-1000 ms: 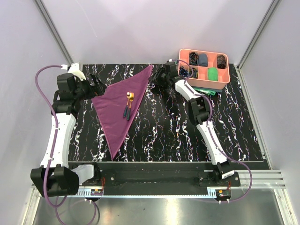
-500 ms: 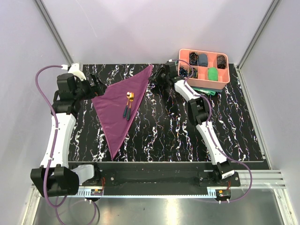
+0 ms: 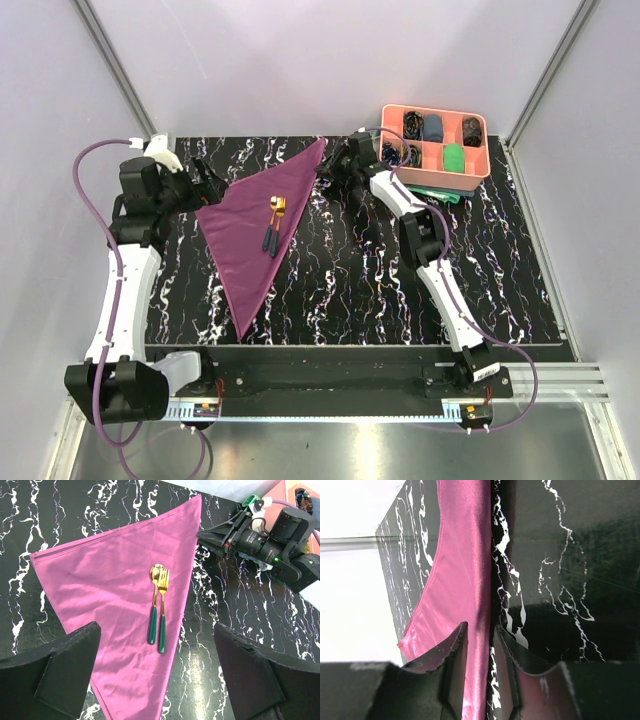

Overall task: Fold the napkin, place the utensils inside, and roll it up
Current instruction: Fold the napkin

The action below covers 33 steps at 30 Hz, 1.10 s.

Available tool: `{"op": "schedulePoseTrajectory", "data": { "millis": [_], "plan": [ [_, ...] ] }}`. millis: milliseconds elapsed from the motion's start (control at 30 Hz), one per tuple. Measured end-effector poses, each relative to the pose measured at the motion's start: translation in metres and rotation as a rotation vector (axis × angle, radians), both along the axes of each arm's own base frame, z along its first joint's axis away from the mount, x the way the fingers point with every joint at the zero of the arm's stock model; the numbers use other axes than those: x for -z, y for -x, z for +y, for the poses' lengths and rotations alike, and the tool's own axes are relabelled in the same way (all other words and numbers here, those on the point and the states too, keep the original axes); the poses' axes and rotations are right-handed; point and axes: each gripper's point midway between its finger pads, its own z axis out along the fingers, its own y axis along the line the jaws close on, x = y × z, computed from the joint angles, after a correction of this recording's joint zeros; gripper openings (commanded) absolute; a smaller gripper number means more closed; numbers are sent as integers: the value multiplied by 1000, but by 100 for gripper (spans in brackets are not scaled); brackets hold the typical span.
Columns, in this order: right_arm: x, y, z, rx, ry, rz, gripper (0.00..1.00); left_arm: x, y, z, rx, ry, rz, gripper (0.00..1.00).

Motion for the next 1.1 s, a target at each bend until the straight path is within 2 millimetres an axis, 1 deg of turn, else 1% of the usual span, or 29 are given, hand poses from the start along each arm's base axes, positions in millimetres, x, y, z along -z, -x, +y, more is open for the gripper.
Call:
{"op": "schedulePoseTrajectory", "data": {
  "millis": [133, 167, 267, 367, 500, 567, 633, 800, 900, 967, 1100],
  "plan": [
    [0, 0, 2, 0, -2, 0, 34, 0, 0, -1, 4, 3, 0, 98],
    [0, 0, 2, 0, -1, 1, 30, 0, 0, -1, 4, 4, -1, 98],
    [2, 1, 3, 2, 6, 10, 23, -1, 1, -2, 8, 5, -1, 98],
    [5, 2, 5, 0, 6, 10, 19, -1, 1, -2, 10, 7, -2, 98],
    [6, 4, 7, -6, 10, 10, 10, -2, 1, -2, 10, 7, -5, 98],
    [7, 5, 8, -10, 15, 11, 6, -3, 2, -2, 10, 7, -8, 98],
    [8, 6, 9, -14, 19, 10, 0, -3, 1, -2, 10, 6, -10, 98],
    [10, 7, 9, -17, 29, -4, 0, -4, 1, -2, 10, 7, -12, 98],
    [11, 13, 7, -8, 49, -5, 0, -4, 1, -3, 12, 7, -13, 98],
    [11, 21, 4, 5, 69, 0, 0, -4, 1, -3, 15, 8, -13, 98],
    [11, 45, -4, 42, 127, 9, 0, -5, 2, -4, 17, 9, -17, 98]
  ]
}}
